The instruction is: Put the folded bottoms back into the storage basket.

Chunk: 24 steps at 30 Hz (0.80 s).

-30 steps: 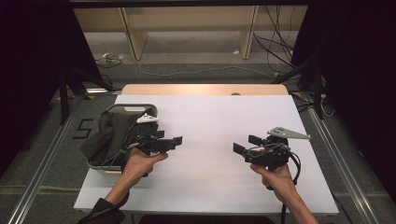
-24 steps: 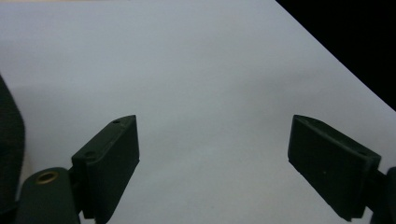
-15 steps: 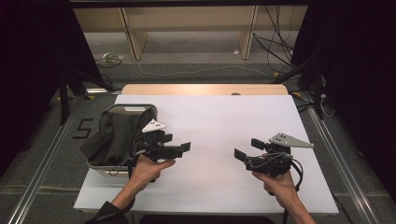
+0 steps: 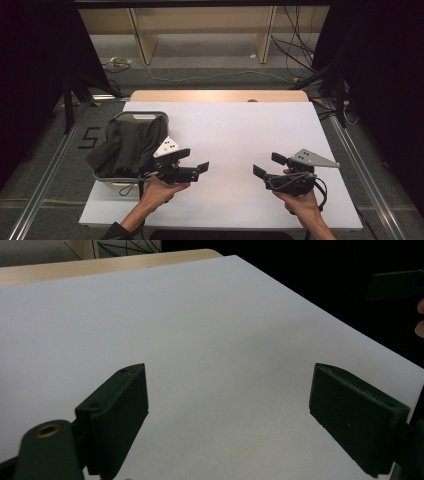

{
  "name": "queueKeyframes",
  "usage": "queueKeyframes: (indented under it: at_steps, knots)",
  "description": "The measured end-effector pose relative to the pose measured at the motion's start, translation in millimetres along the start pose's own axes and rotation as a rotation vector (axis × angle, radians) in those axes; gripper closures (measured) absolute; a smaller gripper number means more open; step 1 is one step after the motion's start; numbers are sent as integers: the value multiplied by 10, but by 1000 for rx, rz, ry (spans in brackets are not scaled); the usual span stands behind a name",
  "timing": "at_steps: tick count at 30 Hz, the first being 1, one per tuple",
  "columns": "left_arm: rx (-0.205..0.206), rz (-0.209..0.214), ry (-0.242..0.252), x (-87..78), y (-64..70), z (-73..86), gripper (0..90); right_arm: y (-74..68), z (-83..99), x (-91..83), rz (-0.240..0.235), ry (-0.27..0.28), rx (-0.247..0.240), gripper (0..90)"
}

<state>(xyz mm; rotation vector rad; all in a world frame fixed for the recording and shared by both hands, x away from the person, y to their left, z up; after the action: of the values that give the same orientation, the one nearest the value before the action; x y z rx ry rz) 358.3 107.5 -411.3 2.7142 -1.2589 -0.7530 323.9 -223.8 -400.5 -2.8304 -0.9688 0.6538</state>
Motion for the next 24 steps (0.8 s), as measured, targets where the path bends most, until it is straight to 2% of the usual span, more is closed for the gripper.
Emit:
queueKeyframes:
  at_steps: [9, 12, 16, 24]
  knots:
    - [43, 35, 39, -102, 95, 70, 152, -41, 85, -56, 19, -6, -18, 166]
    - [45, 37, 45, -99, 102, 92, 153, -53, 118, -81, 20, -8, -16, 166]
    - [31, 74, 84, -137, 92, 91, 143, -58, 157, -100, 23, -13, -14, 166]
    - [53, 74, 103, -184, 128, 125, 99, -71, 191, -161, 30, 5, -19, 159]
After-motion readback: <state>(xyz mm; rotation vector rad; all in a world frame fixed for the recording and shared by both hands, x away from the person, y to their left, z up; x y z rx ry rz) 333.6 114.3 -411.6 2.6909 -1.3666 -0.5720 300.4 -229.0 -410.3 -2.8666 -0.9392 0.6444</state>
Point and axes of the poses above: each handheld gripper's, and its own axes: x roughly forward along the jaws, z roughly out of its underside, y roughly to its right, the point moved 1 cm from there along x, roughly forward along the jaws, and after that the axes turned 3 degrees about z, right-handed, at the moved point
